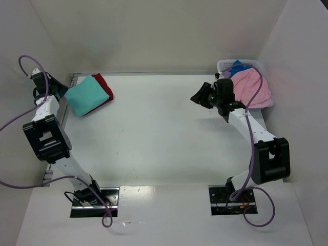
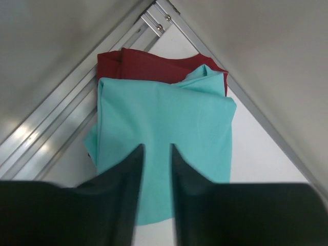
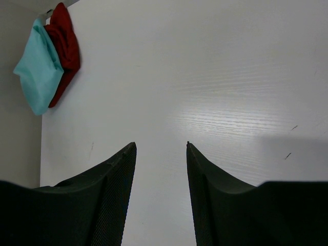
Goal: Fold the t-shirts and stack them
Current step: Put the neatly folded tshirt into the corner of the board with the left arm
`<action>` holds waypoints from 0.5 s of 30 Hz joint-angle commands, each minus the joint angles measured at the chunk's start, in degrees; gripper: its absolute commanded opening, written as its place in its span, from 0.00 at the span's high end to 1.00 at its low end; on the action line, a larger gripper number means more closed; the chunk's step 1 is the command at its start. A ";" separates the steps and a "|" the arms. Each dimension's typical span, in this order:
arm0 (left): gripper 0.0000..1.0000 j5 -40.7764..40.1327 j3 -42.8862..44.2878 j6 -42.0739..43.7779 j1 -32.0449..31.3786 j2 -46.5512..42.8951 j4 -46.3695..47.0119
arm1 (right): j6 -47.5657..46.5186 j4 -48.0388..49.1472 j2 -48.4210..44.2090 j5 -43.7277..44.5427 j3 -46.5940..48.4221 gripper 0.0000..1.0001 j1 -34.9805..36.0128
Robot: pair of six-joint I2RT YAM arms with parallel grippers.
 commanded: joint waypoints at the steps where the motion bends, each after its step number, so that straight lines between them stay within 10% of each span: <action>1: 0.71 5.98 -0.36 -1.58 0.05 3.17 4.78 | -0.78 2.72 -1.91 0.65 -0.68 0.50 0.18; 4: 0.89 7.31 0.25 -0.71 -1.35 4.85 4.79 | -0.78 2.72 -1.92 1.18 -1.29 0.50 0.18; 15: 0.85 -3.76 8.86 1.94 -7.06 14.78 -3.81 | -1.31 2.20 -1.92 1.80 -1.29 0.50 0.18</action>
